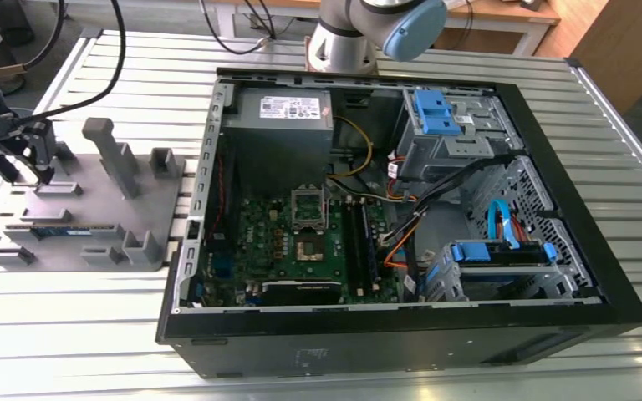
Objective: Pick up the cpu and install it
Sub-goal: 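Pick up the cpu and move it towards the insertion slot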
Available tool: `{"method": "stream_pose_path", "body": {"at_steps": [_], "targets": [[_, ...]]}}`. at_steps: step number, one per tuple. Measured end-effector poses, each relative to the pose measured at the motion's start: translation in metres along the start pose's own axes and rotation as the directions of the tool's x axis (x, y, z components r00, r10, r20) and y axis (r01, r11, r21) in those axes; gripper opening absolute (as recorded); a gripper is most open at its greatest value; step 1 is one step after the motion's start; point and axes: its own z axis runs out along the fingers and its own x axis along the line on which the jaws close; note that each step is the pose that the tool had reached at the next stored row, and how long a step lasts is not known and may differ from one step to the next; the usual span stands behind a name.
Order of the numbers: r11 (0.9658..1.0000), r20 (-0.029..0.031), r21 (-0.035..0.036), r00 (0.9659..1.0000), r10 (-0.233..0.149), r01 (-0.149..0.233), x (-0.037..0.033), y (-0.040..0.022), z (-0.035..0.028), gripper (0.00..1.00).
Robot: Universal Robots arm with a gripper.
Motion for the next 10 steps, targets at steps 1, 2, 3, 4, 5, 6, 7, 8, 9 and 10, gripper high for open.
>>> {"method": "stream_pose_path", "body": {"at_steps": [1,2,3,4,5,6,7,8,9,10], "targets": [[1.0000,0.0000,0.0000,1.0000,0.000,0.000,0.0000,0.0000,-0.0003,0.47],[1.0000,0.0000,0.0000,1.0000,0.000,0.000,0.0000,0.0000,-0.0005,0.47],[1.0000,0.0001,-0.0001,1.0000,0.000,0.000,0.0000,0.0000,-0.0007,0.47],[1.0000,0.0000,0.0000,1.0000,0.000,0.000,0.0000,0.0000,-0.0010,0.47],[1.0000,0.0000,0.0000,1.0000,0.000,0.000,0.0000,0.0001,-0.0012,0.47],[1.0000,-0.0001,0.0000,1.0000,0.000,0.000,0.0000,0.0001,-0.0015,0.47],[1.0000,0.0000,0.0000,1.0000,0.000,0.000,0.0000,0.0001,-0.0018,0.47],[1.0000,0.0000,0.0000,1.0000,0.000,0.000,0.0000,0.0001,-0.0022,0.47],[1.0000,0.0000,0.0000,1.0000,0.000,0.000,0.0000,0.0001,-0.0025,0.47],[1.0000,0.0000,0.0000,1.0000,0.000,0.000,0.0000,0.0001,-0.0028,0.47]]}}
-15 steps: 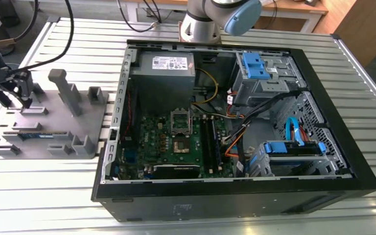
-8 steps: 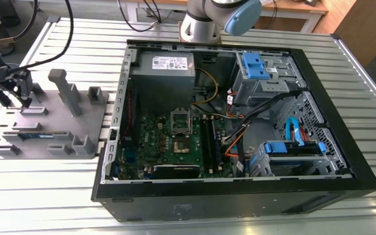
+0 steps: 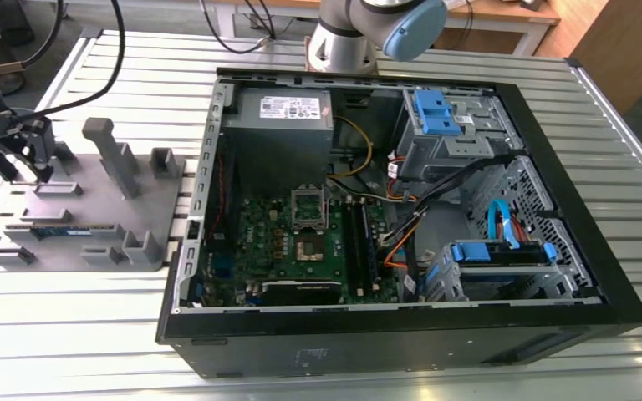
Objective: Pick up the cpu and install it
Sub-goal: 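Pick up the cpu and move it towards the insertion slot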
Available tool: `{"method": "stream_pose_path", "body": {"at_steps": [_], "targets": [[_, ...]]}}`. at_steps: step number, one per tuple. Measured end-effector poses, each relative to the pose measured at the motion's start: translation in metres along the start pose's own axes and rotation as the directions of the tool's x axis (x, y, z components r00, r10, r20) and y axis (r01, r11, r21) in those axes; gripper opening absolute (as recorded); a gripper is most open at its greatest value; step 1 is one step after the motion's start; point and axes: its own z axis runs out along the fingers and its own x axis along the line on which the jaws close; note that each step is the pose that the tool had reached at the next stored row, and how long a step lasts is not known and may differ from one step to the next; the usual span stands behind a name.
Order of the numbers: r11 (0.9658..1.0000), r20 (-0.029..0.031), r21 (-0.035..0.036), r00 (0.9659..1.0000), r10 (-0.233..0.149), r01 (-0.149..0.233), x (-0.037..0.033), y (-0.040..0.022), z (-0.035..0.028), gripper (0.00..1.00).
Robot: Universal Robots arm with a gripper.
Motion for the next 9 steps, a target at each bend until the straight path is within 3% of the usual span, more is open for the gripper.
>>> {"method": "stream_pose_path", "body": {"at_steps": [9], "targets": [[1.0000,0.0000,0.0000,1.0000,0.000,0.000,0.0000,0.0002,-0.0037,0.47]]}}
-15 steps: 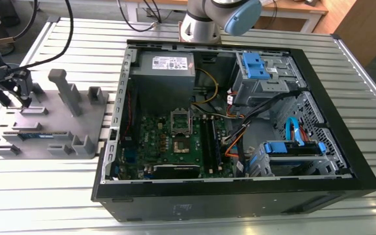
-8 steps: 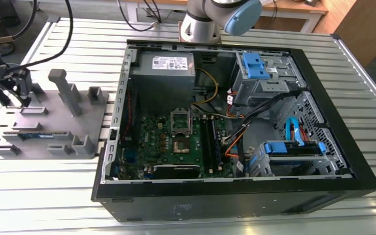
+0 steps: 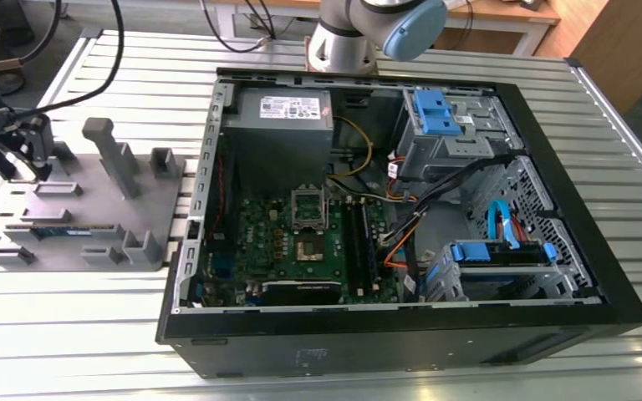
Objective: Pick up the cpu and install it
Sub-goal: 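Pick up the cpu and move it towards the insertion slot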
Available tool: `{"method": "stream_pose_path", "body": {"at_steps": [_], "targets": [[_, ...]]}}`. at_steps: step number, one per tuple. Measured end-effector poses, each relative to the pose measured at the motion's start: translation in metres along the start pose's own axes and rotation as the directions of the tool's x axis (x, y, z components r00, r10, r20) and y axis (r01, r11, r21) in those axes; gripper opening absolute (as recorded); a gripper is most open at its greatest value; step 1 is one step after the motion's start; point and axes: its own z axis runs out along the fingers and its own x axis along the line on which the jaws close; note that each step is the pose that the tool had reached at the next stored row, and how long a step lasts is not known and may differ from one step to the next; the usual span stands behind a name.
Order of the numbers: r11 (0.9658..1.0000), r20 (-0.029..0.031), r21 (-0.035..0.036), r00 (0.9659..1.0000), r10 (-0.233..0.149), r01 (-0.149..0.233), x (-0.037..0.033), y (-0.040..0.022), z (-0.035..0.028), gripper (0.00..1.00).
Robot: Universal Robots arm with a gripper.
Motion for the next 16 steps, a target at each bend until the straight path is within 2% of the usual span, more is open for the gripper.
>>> {"method": "stream_pose_path", "body": {"at_steps": [16], "targets": [[1.0000,0.0000,0.0000,1.0000,0.000,0.000,-0.0001,0.0003,-0.0062,0.47]]}}
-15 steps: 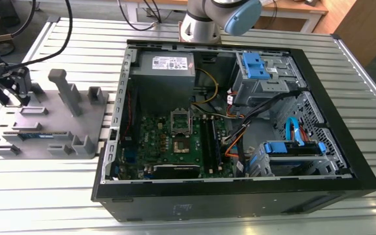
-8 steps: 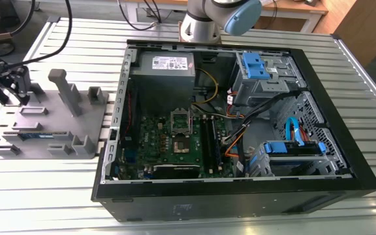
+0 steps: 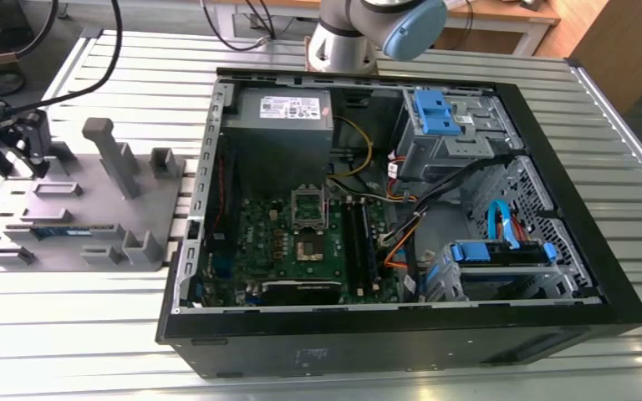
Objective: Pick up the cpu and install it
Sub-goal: 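Pick up the cpu and move it towards the insertion slot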
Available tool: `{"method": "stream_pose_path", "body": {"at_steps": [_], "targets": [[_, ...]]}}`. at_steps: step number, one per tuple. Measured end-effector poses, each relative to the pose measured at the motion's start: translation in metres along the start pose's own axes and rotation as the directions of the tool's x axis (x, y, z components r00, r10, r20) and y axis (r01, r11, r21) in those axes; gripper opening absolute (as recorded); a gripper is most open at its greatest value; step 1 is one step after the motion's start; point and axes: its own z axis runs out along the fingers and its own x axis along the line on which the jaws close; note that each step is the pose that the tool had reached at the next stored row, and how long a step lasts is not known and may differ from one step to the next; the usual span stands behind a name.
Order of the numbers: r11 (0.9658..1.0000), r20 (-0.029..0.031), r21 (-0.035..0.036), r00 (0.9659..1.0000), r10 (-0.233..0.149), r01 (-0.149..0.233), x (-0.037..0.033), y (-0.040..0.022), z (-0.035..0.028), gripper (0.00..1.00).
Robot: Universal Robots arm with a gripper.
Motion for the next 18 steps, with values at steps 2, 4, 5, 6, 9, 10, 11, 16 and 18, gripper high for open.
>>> {"method": "stream_pose_path", "body": {"at_steps": [2,4,5,6,9,10,11,16,18], "targets": [[1.0000,0.0001,0.0000,1.0000,0.000,0.000,0.0000,0.0000,-0.0007,0.47],[1.0000,0.0000,0.0000,1.0000,0.000,0.000,0.0000,0.0001,-0.0014,0.47],[1.0000,0.0000,0.0000,1.0000,0.000,0.000,0.0000,0.0001,-0.0018,0.47],[1.0000,-0.0002,0.0001,1.0000,0.000,0.000,0.0000,0.0001,-0.0023,0.47],[1.0000,0.0000,0.0000,1.0000,0.000,0.000,-0.0001,0.0001,-0.0037,0.47],[1.0000,0.0001,-0.0001,1.0000,0.000,0.000,-0.0001,0.0002,-0.0042,0.47],[1.0000,0.0001,0.0000,1.0000,0.000,0.000,-0.0001,0.0002,-0.0046,0.47],[1.0000,0.0000,0.0000,1.0000,0.000,0.000,-0.0001,0.0003,-0.0073,0.47],[1.0000,-0.0001,0.0000,1.0000,0.000,0.000,-0.0001,0.0003,-0.0085,0.47]]}}
